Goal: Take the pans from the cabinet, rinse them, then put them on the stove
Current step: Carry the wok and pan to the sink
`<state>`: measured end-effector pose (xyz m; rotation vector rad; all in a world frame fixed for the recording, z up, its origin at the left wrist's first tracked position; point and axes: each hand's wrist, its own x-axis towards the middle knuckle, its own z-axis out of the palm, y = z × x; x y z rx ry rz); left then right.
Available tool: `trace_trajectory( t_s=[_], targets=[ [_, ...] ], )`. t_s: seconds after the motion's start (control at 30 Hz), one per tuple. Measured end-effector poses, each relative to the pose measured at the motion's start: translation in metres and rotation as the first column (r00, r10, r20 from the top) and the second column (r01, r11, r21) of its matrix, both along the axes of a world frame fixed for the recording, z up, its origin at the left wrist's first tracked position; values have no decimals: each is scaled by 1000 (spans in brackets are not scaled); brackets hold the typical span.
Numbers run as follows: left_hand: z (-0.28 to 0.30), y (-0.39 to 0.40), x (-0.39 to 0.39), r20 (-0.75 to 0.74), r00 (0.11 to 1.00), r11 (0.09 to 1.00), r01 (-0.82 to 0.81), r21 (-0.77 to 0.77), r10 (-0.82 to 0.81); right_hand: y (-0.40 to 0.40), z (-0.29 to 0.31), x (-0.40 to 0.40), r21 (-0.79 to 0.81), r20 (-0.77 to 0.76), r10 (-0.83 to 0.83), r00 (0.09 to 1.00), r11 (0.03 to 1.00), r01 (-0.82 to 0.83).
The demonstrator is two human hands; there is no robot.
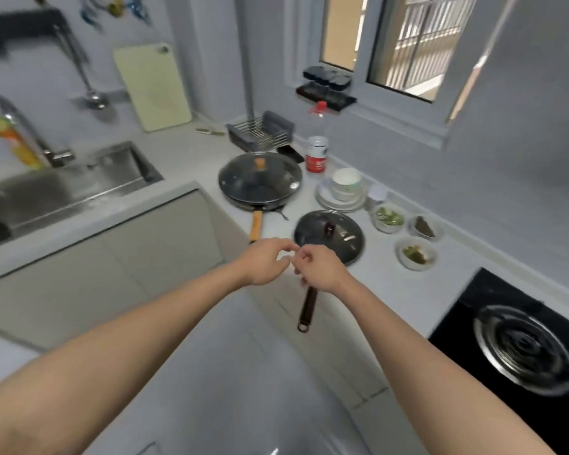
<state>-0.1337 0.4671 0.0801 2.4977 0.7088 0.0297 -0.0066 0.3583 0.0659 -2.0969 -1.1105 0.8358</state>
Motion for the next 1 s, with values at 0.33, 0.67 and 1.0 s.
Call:
trace_trajectory(
  t_s=[0.33, 0.67, 1.0],
  targets=[
    [-38, 164, 5, -287, 903, 826, -414, -382, 319, 173, -38, 22, -71, -71, -73, 995, 995, 68],
    [-118, 234, 79, -456, 794, 381, -598, -705, 402, 305, -111, 74, -299, -313, -258, 914, 940, 163],
    [-151, 234, 95, -457, 766, 67, -540, -839, 453, 352, -133, 68, -466, -684, -525, 507, 849, 251]
  ],
)
